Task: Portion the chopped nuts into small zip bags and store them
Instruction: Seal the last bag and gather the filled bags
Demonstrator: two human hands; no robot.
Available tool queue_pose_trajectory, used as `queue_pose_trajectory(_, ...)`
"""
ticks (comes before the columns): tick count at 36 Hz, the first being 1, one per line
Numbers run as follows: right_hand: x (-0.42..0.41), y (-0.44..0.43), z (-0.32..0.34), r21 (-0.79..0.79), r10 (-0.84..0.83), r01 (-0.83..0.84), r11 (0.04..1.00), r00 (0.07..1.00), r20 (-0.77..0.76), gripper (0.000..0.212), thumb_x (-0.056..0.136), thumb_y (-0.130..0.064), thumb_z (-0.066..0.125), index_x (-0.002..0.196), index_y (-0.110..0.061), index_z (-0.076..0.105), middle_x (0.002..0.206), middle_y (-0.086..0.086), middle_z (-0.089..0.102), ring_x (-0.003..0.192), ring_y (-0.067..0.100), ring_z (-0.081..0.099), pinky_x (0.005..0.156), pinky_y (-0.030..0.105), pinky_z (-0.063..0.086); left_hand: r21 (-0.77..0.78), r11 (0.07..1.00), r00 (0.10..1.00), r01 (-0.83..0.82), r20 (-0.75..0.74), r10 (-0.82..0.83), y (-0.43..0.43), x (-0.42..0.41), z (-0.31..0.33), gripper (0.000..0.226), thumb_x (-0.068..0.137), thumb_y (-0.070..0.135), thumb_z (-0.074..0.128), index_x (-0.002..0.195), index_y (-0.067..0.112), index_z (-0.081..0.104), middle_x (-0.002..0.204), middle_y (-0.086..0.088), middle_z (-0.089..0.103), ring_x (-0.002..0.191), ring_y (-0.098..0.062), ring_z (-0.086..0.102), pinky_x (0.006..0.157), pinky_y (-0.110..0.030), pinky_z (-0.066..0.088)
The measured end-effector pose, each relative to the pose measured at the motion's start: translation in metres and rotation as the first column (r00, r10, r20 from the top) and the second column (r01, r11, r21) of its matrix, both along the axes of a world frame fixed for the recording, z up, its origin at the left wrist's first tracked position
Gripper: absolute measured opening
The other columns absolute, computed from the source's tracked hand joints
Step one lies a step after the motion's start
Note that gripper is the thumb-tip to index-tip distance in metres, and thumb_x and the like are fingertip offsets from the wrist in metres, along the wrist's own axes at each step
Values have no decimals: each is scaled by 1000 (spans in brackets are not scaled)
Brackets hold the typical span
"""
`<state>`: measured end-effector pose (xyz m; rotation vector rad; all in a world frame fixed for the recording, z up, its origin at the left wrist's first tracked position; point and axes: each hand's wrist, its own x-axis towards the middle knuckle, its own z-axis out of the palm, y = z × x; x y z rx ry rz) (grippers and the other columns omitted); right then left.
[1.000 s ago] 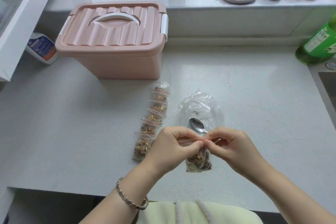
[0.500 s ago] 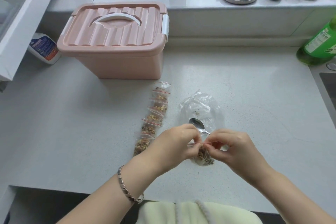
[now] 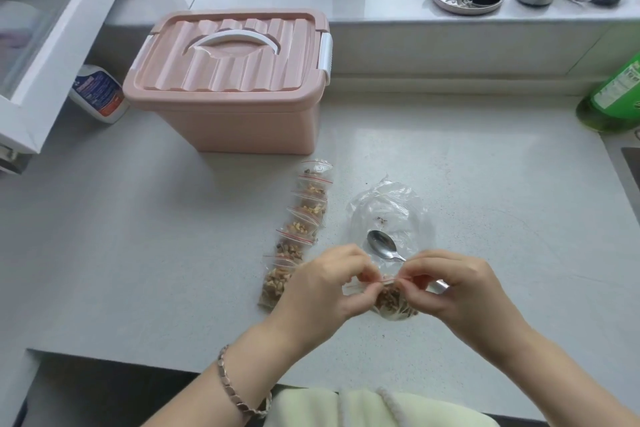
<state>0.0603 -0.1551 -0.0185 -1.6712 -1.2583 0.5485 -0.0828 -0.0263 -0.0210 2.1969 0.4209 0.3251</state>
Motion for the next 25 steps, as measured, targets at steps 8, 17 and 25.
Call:
queue_pose_trajectory(8,0,5,1,29,-37,37,999,999,-11,14,74,-24,63,68,-13,69,67,-13,61,58,2,57,57,12,47,451,886,994,107,-49,-95,10,4,-3,16,85,26,49,74,15,53,70,6,51,63,-9,46,56,-19,38)
queue_pose_trajectory(17,6,16,9,51,-51,54,997,997,-57,8,73,-26,65,69,-21,69,66,-12,65,58,4,60,58,13,48,607,794,997,46,25,-76,23,7,1,28,92,24,46,68,10,51,66,-1,49,59,-15,42,57,-24,33)
queue_pose_trajectory(25,13,22,16,97,-48,56,994,995,-89,4,71,-24,67,69,-28,69,68,-14,66,58,4,61,56,14,49,539,841,989,-57,148,-28,33,6,11,32,99,37,36,75,17,40,66,-1,48,61,-15,42,56,-21,33)
